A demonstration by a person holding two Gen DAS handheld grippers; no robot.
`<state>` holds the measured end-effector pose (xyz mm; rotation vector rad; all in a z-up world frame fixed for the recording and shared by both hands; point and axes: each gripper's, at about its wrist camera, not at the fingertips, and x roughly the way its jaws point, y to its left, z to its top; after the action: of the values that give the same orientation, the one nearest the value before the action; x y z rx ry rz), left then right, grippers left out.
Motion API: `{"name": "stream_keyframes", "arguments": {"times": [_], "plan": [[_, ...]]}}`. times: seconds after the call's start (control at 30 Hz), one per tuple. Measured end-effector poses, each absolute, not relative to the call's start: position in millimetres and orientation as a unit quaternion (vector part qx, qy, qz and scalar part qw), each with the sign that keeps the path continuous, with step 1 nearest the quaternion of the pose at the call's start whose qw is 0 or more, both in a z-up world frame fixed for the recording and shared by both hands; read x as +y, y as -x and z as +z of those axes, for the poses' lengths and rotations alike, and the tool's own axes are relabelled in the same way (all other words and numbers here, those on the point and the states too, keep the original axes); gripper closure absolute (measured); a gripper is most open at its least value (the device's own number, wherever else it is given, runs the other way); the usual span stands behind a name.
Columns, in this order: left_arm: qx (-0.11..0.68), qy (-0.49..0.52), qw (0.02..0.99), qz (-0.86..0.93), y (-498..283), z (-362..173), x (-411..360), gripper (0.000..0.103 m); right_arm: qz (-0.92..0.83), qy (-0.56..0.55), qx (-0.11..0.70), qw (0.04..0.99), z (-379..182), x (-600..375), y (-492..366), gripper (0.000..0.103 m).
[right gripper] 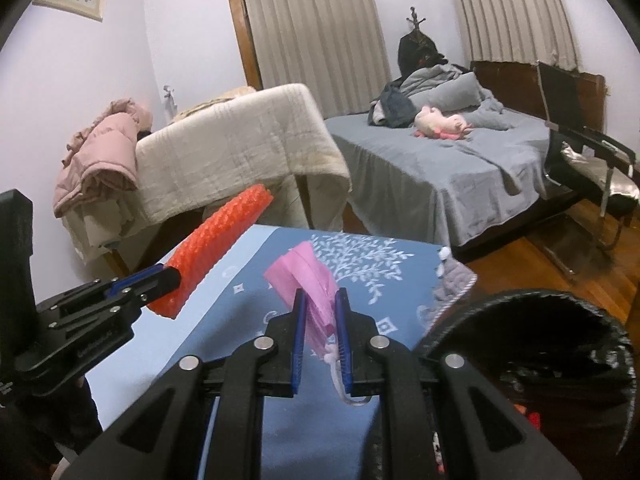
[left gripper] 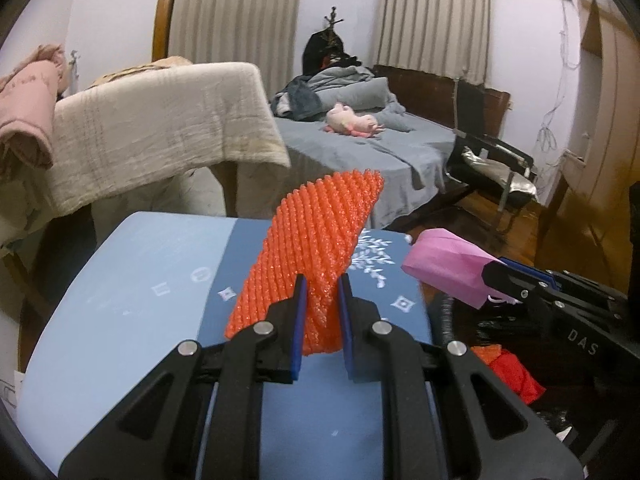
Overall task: Collect trash
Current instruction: 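Lift the orange pad and pink mask and carry both over the bin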
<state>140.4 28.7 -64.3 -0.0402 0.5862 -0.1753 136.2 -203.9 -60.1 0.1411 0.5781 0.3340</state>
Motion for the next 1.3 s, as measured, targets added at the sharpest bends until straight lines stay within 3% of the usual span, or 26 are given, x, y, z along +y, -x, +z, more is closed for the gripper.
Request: {"name": "stream_keyframes", "arguments": {"times": [0.73,1.3], "plan": [[0.263,-0.001,0.95,-0.169,-108,-39,-58,0.088,0.1,-0.07,0.254,0.959,-38,-283,-81,0.088],[0.273,-0.029,0.931,-0.242,-110,-55,-128,0.088,0.032,-0.083,0.26,0.961,-48,-344,-63,0.088]]}}
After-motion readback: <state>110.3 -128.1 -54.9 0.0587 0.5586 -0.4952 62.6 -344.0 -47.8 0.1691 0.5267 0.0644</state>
